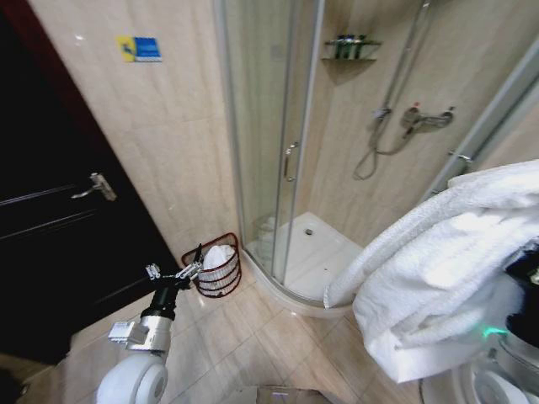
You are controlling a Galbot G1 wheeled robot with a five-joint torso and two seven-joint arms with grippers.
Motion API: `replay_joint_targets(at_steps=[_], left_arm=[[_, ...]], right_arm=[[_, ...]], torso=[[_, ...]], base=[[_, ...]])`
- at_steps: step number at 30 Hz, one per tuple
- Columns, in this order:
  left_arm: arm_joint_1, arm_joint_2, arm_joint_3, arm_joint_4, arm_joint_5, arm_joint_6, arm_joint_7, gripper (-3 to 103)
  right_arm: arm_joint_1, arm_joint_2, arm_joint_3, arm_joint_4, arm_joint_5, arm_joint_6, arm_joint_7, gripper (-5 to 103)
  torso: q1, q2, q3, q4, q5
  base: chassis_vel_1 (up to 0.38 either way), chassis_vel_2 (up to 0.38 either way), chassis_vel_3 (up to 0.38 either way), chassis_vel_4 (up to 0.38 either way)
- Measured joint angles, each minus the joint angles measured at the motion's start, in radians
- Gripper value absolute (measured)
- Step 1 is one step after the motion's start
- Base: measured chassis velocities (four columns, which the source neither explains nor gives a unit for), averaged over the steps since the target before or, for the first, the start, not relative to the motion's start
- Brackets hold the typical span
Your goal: Discard the used towel into the hamper.
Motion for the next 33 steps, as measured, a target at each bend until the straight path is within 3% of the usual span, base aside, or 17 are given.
replay_joint_targets(at_steps=[12, 33], left_arm=[[0.000, 0.000, 0.000, 0.000, 0.000, 0.000, 0.000, 100], [0.000, 0.000, 0.000, 0.000, 0.000, 0.000, 0.000, 100]], right_arm=[[0.005, -0.007, -0.003, 0.000, -0.006, -0.008, 0.000, 8], [0.017, -0.008, -0.012, -0.001, -0.014, -0.013, 0.002, 8]], torso=[[-0.001, -0.002, -0.001, 0.0002, 0.0000], [-0.001, -0.003, -0.001, 0.0000, -0.0001]], base=[[0.113, 0.114, 0.117, 0.125], [0.026, 0.026, -0.023, -0.024]])
